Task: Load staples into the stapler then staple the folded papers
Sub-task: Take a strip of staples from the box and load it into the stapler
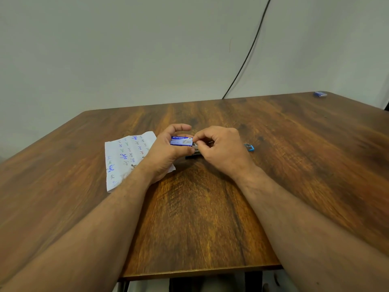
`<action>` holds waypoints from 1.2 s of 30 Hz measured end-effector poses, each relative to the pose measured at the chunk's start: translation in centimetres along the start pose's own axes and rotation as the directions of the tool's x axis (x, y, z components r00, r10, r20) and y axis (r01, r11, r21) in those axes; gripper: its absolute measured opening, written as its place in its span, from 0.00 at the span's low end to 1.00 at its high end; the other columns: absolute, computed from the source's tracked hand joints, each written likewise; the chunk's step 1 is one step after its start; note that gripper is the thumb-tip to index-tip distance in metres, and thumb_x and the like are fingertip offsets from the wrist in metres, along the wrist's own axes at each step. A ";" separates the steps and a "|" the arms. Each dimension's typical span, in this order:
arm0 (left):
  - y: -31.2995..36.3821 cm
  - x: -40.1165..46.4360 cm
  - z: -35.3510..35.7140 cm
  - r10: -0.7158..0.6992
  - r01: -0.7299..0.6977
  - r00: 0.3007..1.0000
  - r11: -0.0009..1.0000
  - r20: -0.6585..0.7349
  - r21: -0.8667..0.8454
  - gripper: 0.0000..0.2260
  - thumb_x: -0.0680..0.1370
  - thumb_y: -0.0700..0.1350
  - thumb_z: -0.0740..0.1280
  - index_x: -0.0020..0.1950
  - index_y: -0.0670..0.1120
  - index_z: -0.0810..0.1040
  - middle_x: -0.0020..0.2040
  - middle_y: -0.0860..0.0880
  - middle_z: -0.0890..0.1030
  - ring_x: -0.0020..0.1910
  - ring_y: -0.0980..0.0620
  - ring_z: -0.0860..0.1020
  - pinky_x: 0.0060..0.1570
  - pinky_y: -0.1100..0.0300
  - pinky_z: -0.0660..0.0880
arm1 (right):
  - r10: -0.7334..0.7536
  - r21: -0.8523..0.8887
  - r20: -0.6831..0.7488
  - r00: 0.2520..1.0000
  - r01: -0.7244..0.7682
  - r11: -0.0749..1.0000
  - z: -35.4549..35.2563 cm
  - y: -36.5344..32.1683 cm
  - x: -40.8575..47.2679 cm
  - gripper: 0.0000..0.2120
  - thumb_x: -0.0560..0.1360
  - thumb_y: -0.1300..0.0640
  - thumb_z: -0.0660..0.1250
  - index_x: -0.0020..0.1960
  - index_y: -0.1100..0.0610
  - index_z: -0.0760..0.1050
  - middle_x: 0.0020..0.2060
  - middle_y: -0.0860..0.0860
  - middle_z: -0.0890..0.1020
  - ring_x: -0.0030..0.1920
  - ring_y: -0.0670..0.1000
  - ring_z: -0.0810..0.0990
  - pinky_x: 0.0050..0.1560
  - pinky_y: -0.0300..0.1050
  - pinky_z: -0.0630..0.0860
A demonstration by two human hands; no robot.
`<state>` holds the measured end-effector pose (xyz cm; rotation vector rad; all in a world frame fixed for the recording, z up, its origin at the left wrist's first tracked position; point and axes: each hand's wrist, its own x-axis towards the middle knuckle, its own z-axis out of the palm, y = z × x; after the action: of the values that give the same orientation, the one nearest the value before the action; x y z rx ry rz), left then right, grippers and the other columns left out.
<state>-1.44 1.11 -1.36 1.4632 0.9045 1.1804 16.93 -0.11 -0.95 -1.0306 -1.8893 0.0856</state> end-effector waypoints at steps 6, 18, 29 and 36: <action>0.2 -0.1 0.4 0.013 -0.011 0.998 0.999 -0.061 0.049 0.33 0.62 0.37 0.79 0.65 0.49 0.76 0.63 0.42 0.78 0.62 0.42 0.80 0.61 0.48 0.80 | 0.014 0.046 -0.019 1.000 -0.013 0.999 0.1 0.2 0.1 0.07 0.76 0.59 0.71 0.50 0.53 0.86 0.45 0.49 0.88 0.45 0.43 0.83 0.44 0.36 0.81; 0.2 -0.1 0.5 0.085 -0.084 0.996 0.995 -0.038 0.047 0.23 0.71 0.29 0.74 0.62 0.47 0.78 0.58 0.46 0.80 0.55 0.49 0.83 0.48 0.60 0.81 | 0.006 0.057 0.010 1.000 -0.007 0.998 0.7 -0.3 0.0 0.08 0.76 0.58 0.71 0.53 0.52 0.86 0.48 0.49 0.88 0.48 0.42 0.84 0.47 0.29 0.78; -0.5 0.3 0.0 0.107 -0.111 0.990 0.993 -0.090 -0.039 0.18 0.66 0.36 0.76 0.54 0.49 0.83 0.52 0.50 0.84 0.51 0.51 0.82 0.49 0.56 0.80 | 0.089 0.165 -0.151 0.985 -0.064 0.984 0.6 -0.3 0.2 0.07 0.75 0.61 0.71 0.46 0.49 0.85 0.38 0.35 0.81 0.43 0.36 0.83 0.42 0.27 0.77; -0.3 0.2 0.0 0.119 -0.118 0.991 0.993 -0.059 0.009 0.18 0.69 0.40 0.77 0.57 0.50 0.86 0.47 0.54 0.86 0.42 0.59 0.82 0.38 0.64 0.78 | 0.124 0.184 -0.171 0.977 -0.092 0.979 0.7 0.2 0.3 0.08 0.75 0.60 0.70 0.50 0.49 0.85 0.40 0.37 0.82 0.45 0.37 0.82 0.42 0.27 0.76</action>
<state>-1.41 1.32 -1.59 1.5101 0.8707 1.3157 16.52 0.46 -1.24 -0.9860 -1.6298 0.2112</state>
